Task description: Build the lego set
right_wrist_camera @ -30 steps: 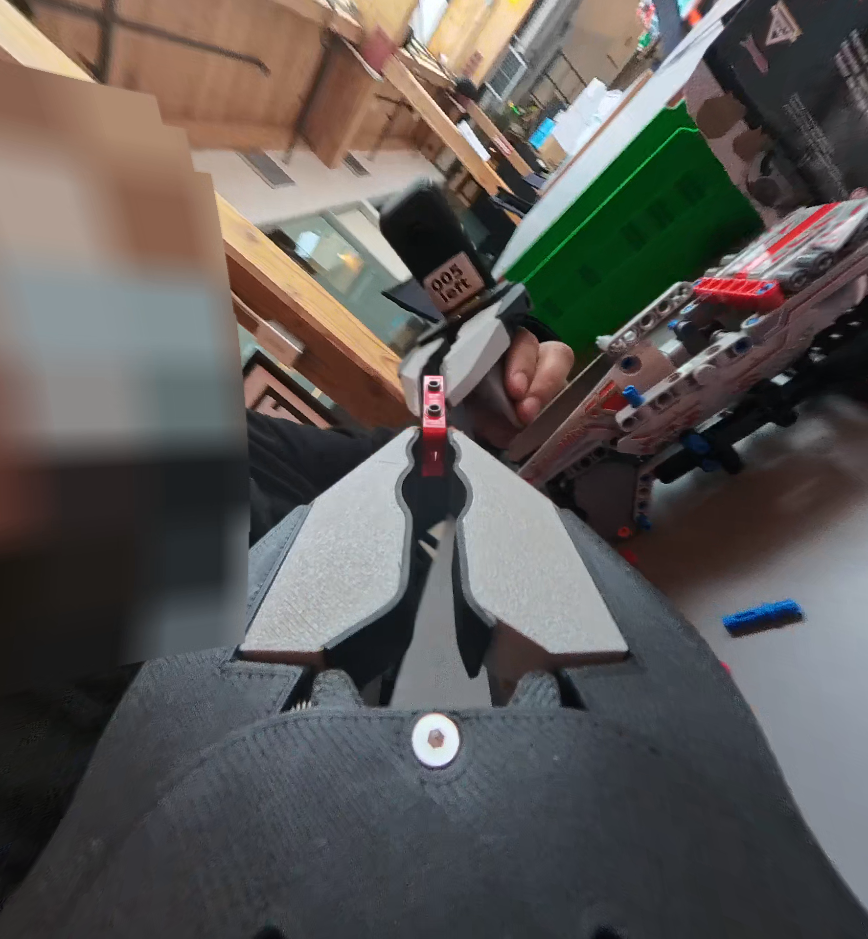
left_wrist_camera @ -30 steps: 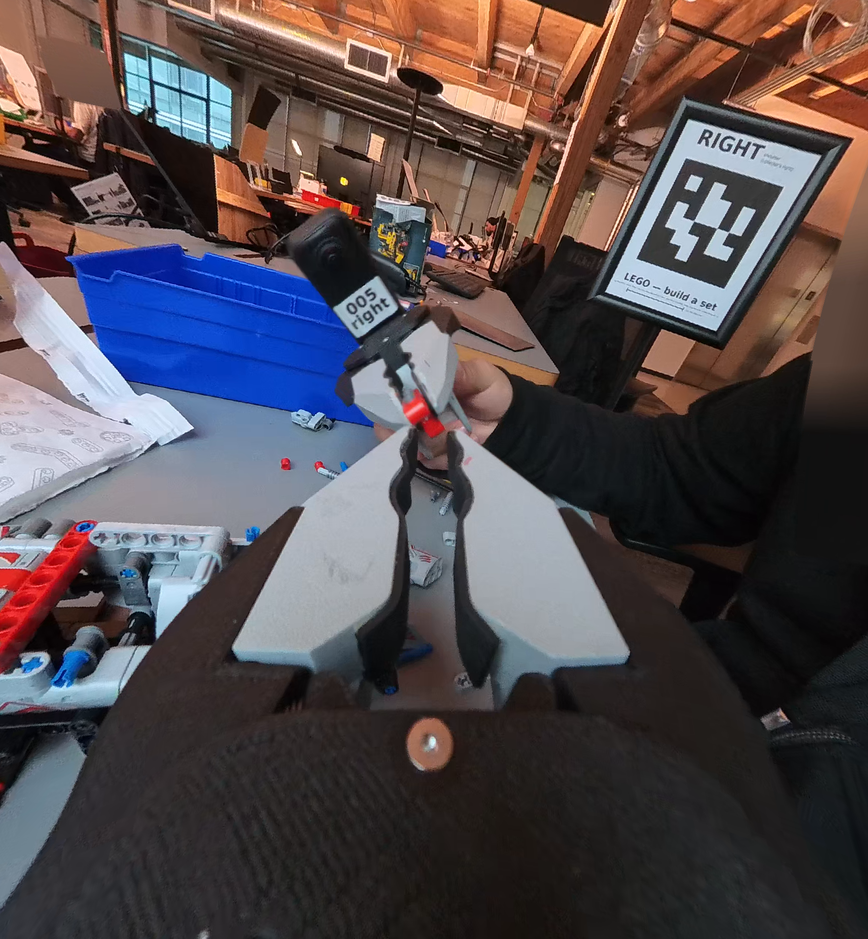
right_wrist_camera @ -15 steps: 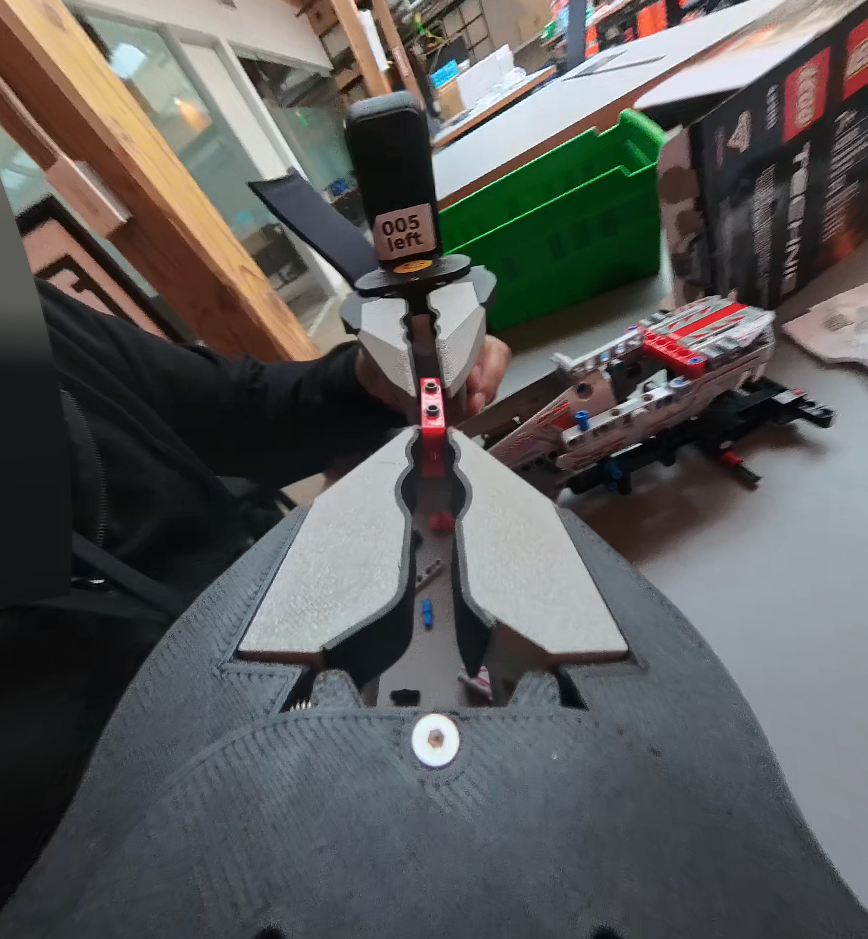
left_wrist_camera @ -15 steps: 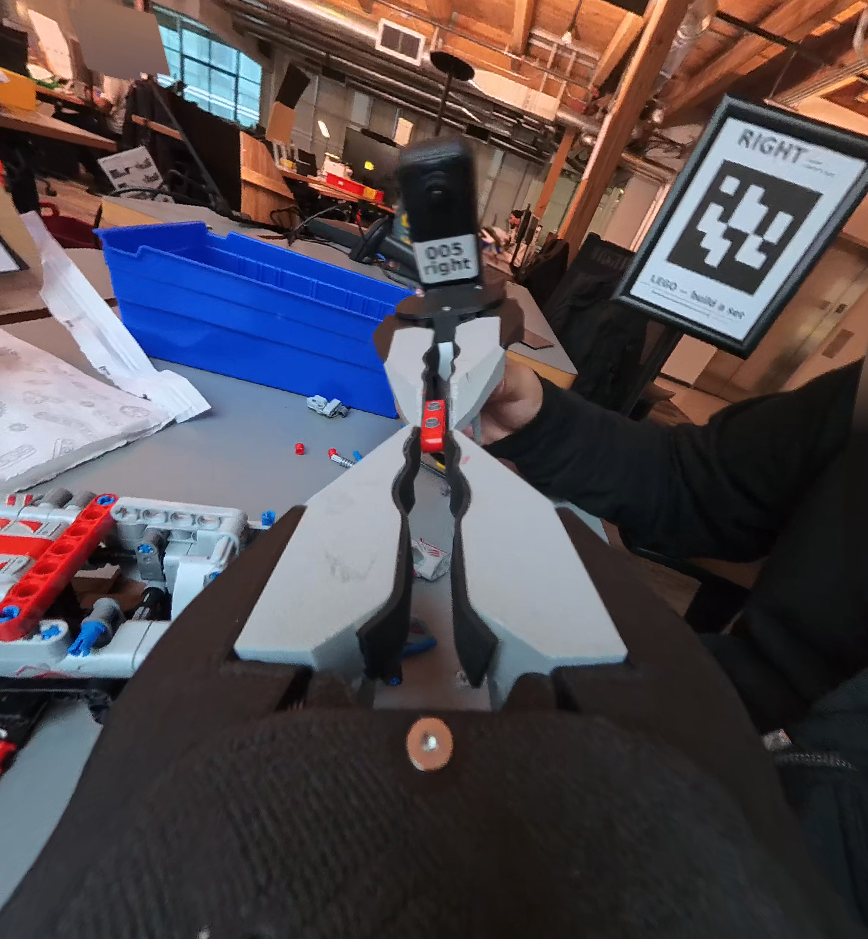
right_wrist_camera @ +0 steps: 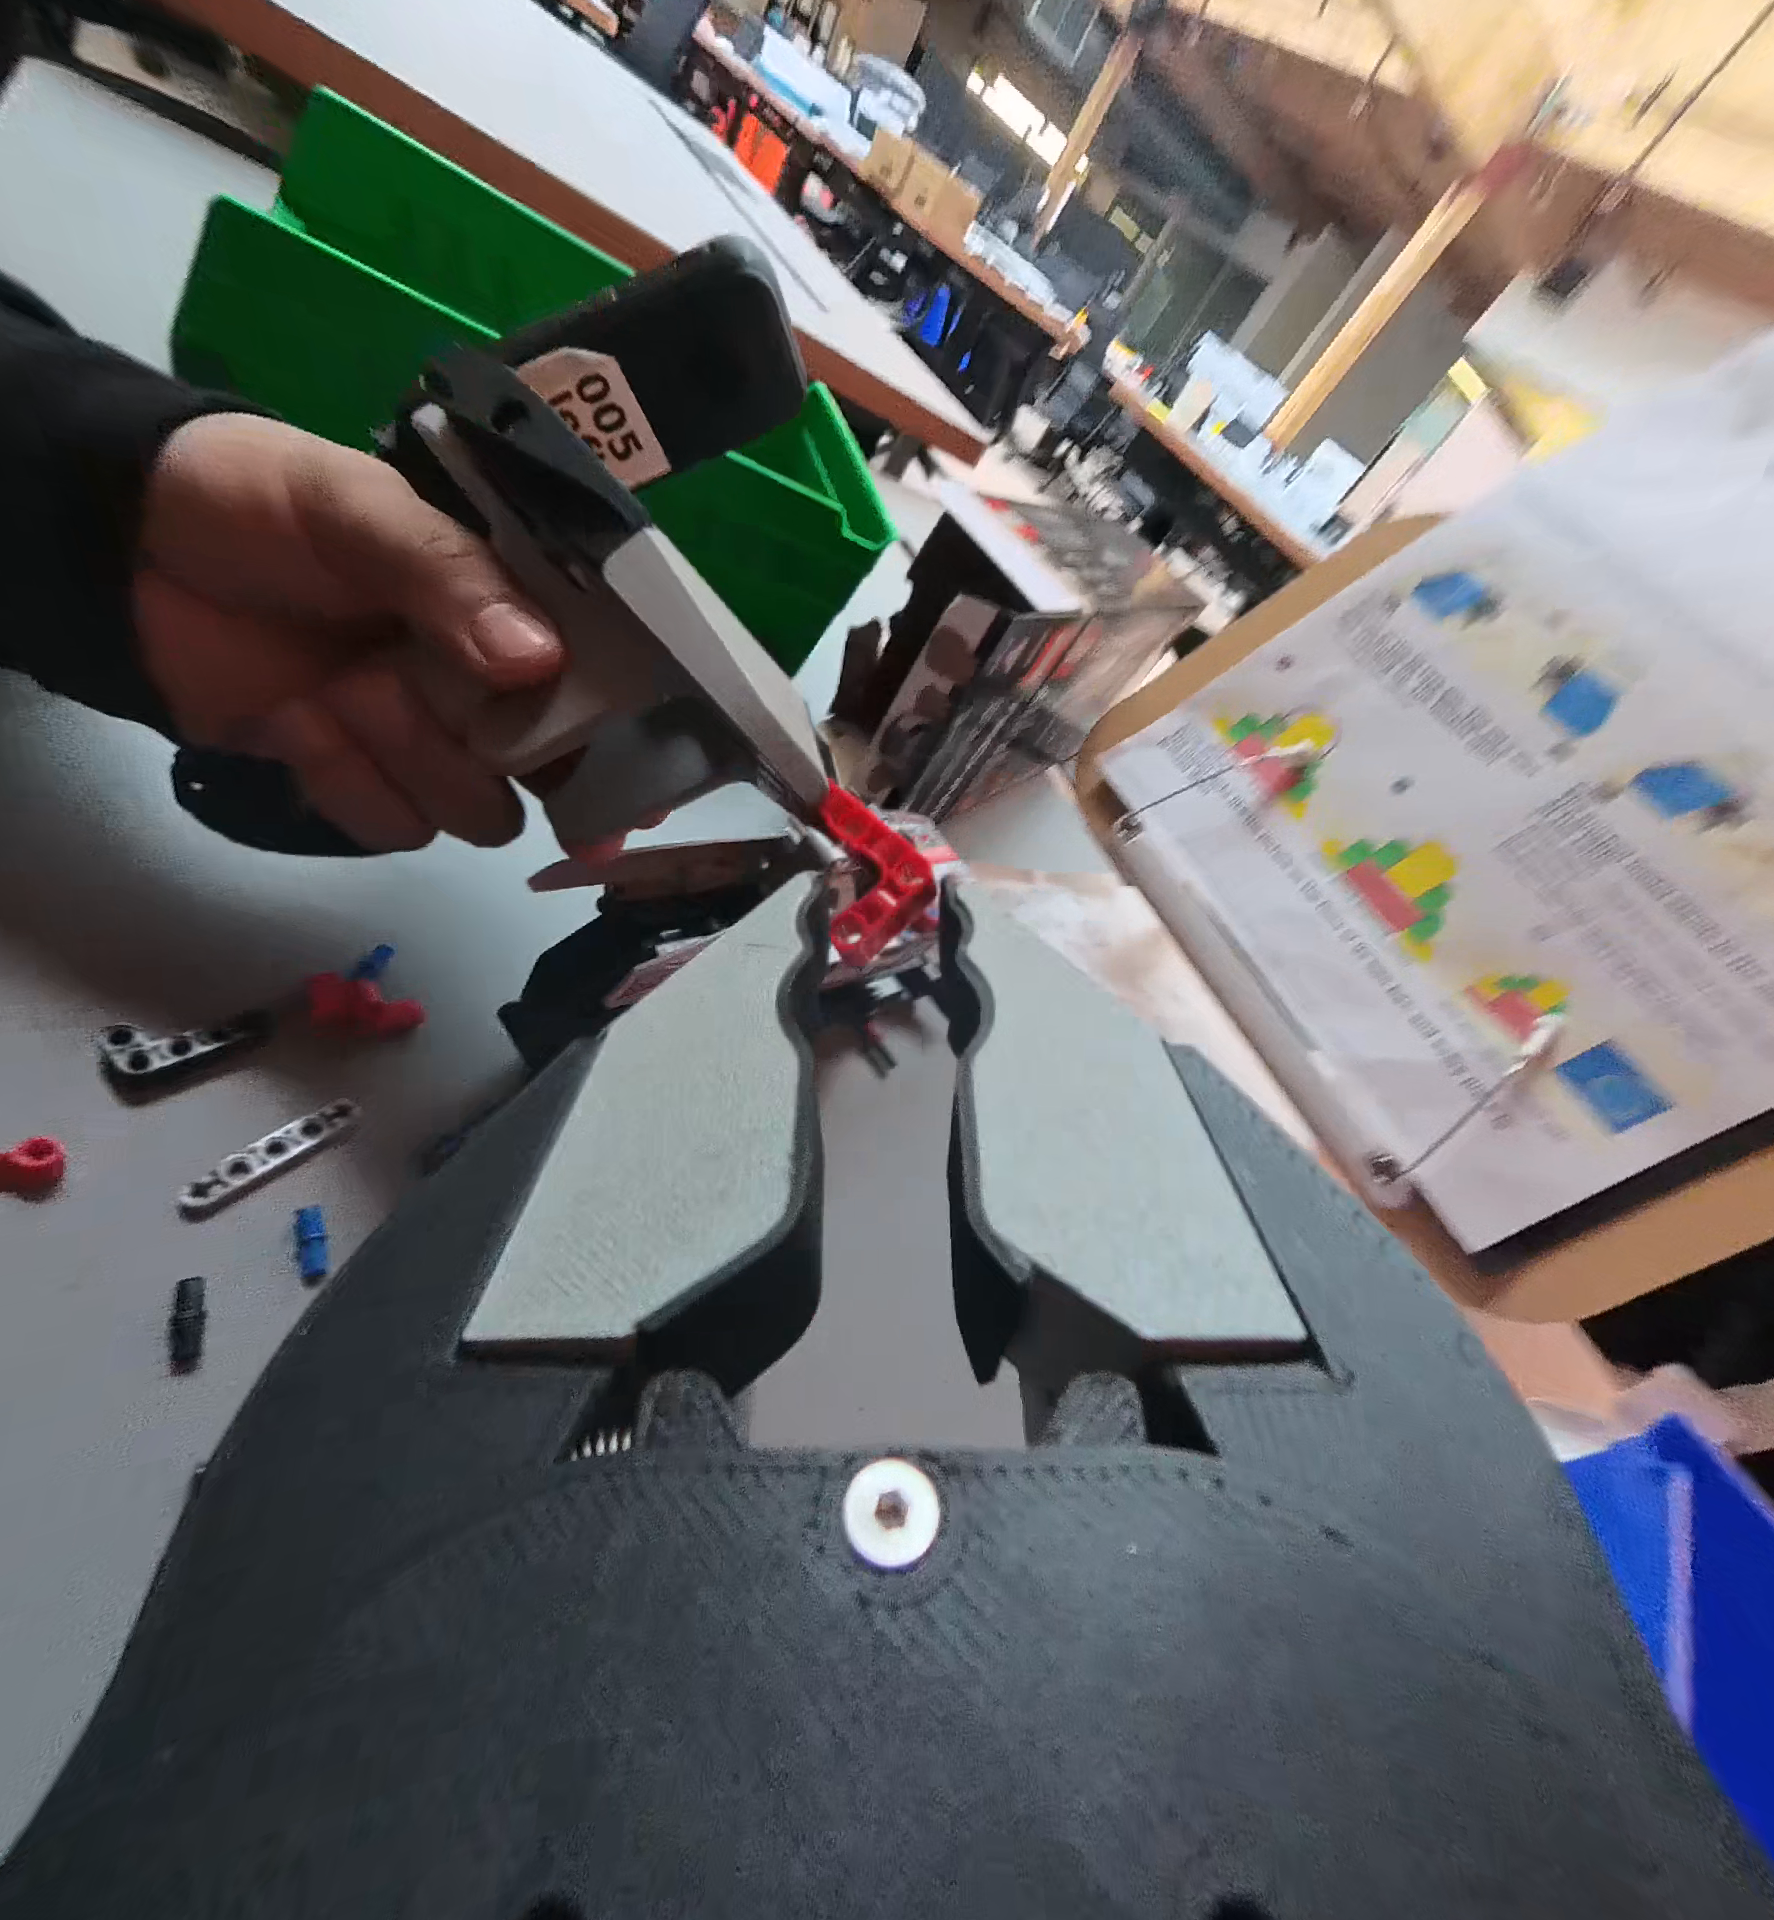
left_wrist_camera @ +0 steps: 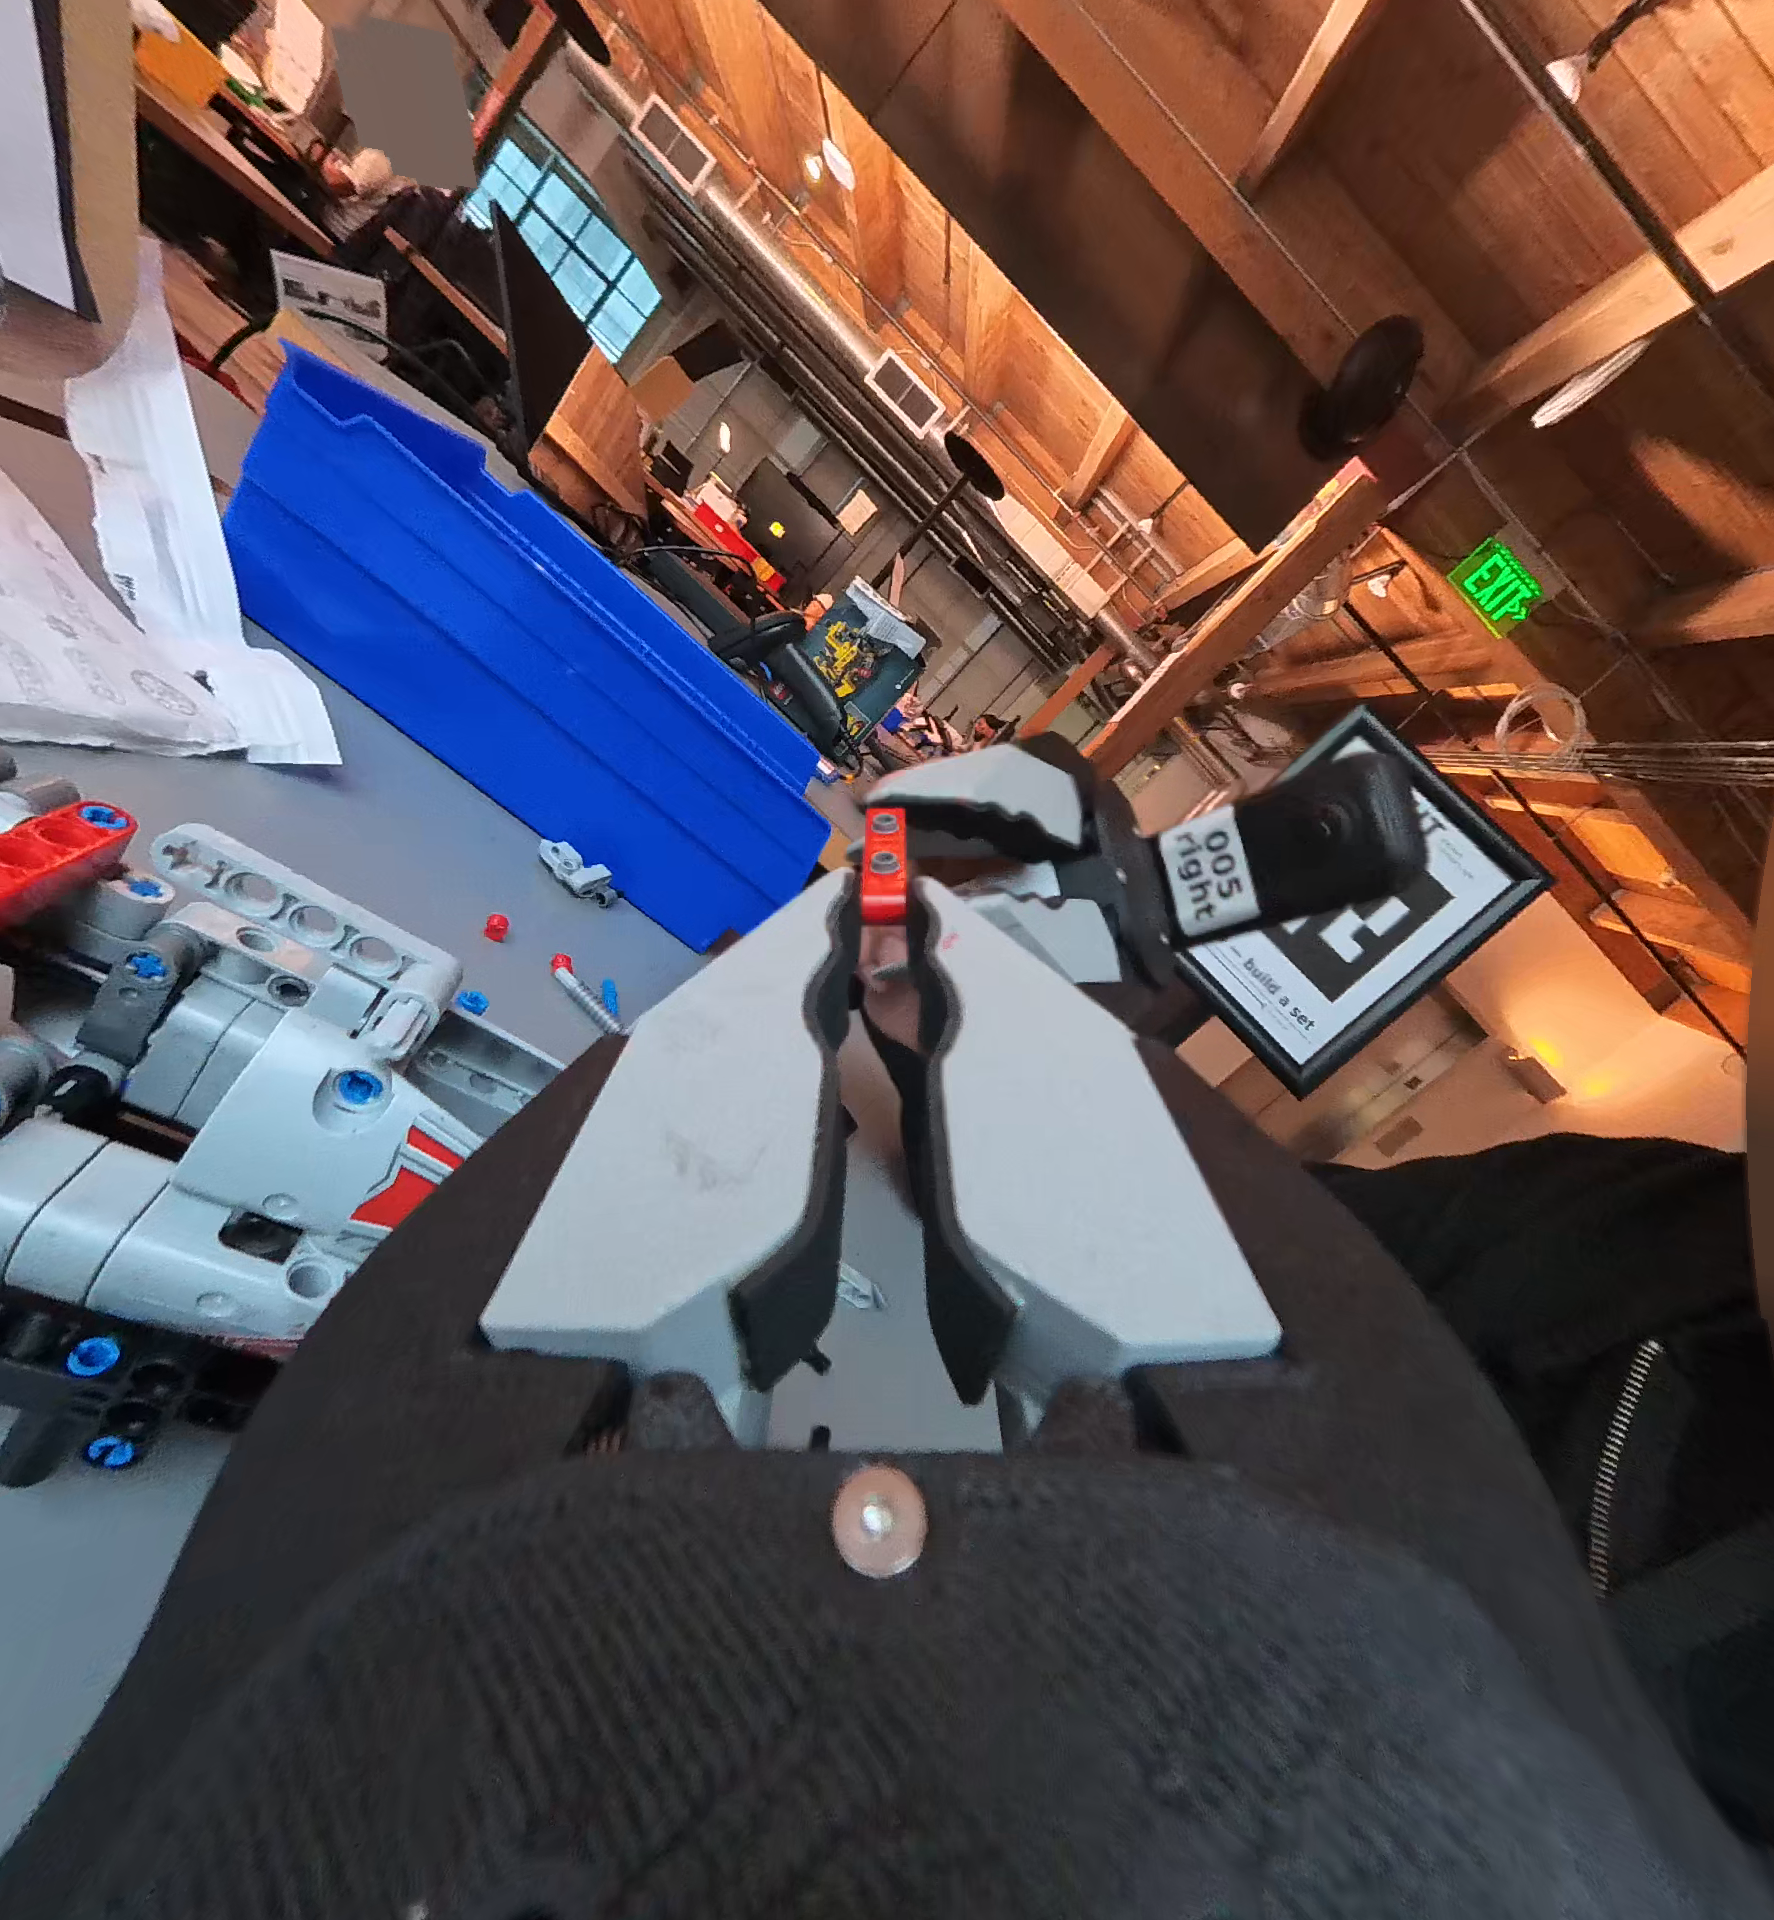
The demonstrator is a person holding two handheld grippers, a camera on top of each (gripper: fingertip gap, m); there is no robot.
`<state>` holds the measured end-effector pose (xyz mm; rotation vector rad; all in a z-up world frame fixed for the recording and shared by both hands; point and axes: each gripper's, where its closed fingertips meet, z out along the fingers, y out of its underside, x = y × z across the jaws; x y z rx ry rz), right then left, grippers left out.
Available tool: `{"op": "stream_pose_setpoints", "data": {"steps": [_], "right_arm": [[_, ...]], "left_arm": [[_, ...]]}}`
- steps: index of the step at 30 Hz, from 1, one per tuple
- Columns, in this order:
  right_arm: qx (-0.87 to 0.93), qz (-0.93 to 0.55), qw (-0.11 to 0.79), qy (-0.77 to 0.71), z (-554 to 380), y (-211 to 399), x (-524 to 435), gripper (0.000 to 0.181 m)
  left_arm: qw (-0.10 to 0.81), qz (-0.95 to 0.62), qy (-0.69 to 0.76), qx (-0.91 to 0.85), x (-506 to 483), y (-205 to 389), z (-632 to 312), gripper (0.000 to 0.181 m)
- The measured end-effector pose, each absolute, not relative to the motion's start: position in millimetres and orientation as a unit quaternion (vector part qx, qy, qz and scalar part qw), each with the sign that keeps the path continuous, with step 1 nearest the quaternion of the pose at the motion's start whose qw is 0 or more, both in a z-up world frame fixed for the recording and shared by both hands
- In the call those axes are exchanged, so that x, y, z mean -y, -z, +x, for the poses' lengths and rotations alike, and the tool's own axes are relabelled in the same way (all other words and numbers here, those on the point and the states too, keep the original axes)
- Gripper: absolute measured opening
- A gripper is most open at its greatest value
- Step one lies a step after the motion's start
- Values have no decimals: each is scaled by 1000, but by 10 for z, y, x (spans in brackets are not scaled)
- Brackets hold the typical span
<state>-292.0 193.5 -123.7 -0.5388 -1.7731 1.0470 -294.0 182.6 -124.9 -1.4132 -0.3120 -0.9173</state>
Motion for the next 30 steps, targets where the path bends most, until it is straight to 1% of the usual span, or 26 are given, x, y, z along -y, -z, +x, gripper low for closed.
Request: {"op": "stream_pose_setpoints", "data": {"steps": [2, 4, 5, 6, 9, 13, 17, 21, 23, 24, 25, 27, 30], "right_arm": [[728, -205, 506, -414, -2909, 1233, -1931, 17], [743, -193, 498, -404, -2892, 1297, -1893, 18], [750, -191, 492, -398, -2892, 1334, -1888, 24], [755, -194, 491, -388, -2903, 1365, -1906, 26], [759, -193, 500, -371, -2914, 1392, -1945, 18], [754, -199, 506, -370, -2926, 1380, -1953, 16], [747, -230, 491, -385, -2981, 1407, -1983, 9], [747, -262, 470, -391, -3023, 1464, -2036, 7], [749, -282, 447, -400, -3040, 1509, -2056, 5], [750, -291, 433, -406, -3046, 1536, -2055, 5], [751, -298, 419, -414, -3049, 1559, -2048, 5], [750, -310, 401, -426, -3053, 1584, -2040, 4], [754, -326, 372, -433, -3051, 1635, -2049, 4]], "left_arm": [[645, -628, 414, 132, -1828, 1256, -2894, 7], [637, -629, 425, 134, -1829, 1262, -2878, 7], [632, -630, 432, 135, -1825, 1265, -2875, 7], [628, -630, 437, 135, -1820, 1266, -2877, 7], [624, -636, 433, 139, -1822, 1294, -2905, 7], [627, -634, 430, 141, -1825, 1288, -2910, 7], [629, -638, 420, 144, -1836, 1306, -2946, 6], [648, -673, 345, 86, -1861, 1301, -2915, 9], [650, -706, 274, 50, -1874, 1337, -2923, 19], [654, -719, 234, 27, -1873, 1349, -2928, 19], [657, -728, 195, 2, -1863, 1356, -2924, 8], [657, -739, 143, -27, -1857, 1384, -2919, 8], [659, -738, 139, -49, -1860, 1372, -2850, 12]]}}
